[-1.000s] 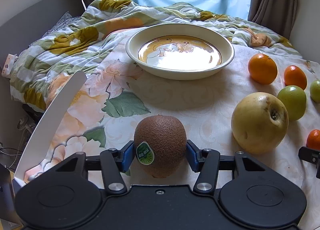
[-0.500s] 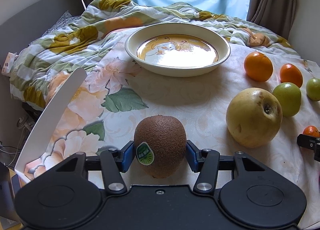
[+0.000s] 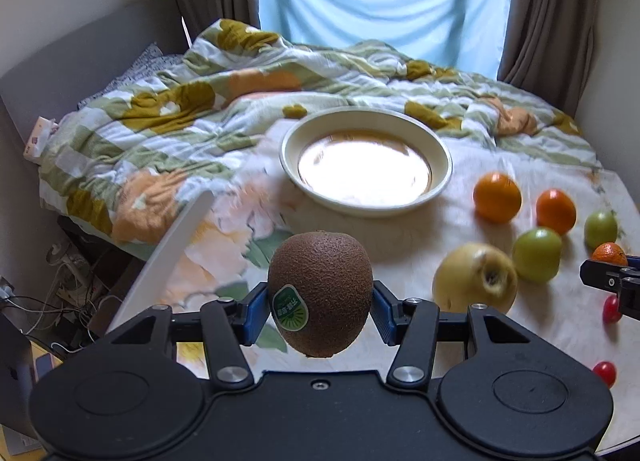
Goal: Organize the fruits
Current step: 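Carry the kiwi in the left tool and mandarin in the right tool over the white bowl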
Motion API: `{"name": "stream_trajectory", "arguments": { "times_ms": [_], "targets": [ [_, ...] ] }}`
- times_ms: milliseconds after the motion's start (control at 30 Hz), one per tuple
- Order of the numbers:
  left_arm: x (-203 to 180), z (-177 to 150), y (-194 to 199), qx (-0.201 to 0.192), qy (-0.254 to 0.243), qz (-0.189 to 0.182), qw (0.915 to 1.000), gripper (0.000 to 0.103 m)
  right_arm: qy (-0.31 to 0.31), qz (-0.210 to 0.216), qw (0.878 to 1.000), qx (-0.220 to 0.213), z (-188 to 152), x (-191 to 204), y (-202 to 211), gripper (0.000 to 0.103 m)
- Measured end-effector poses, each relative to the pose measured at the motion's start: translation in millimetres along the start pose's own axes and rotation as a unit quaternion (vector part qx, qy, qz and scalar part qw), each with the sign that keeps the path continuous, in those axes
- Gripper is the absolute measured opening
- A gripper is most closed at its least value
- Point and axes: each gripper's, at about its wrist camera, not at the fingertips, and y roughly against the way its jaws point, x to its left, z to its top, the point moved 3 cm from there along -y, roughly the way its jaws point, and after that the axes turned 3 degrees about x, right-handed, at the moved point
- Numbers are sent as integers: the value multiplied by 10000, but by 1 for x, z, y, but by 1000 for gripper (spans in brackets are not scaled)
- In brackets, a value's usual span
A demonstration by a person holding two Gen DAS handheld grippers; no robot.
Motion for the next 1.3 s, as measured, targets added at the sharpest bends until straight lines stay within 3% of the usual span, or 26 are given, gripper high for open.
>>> {"name": "stream_trajectory", "arguments": {
  "times_ms": [200,467,900,1300],
  "targets": [
    [22,39,16,-233,65,-52,9997,57,194,224,9995,-146,41,22,22,51],
    [41,99,-9,-202,-178,-391,9989,57,179,575,9980,-187,107,60,13,51],
    [28,174,-114,157,-1070,-937,9897,57,7,673,9977,-17,191,82,-85,51],
    [-10,181,-202,726,-1803,-1139,9743,57,-274,419,9982,341,207,67,-155,51]
  ]
}}
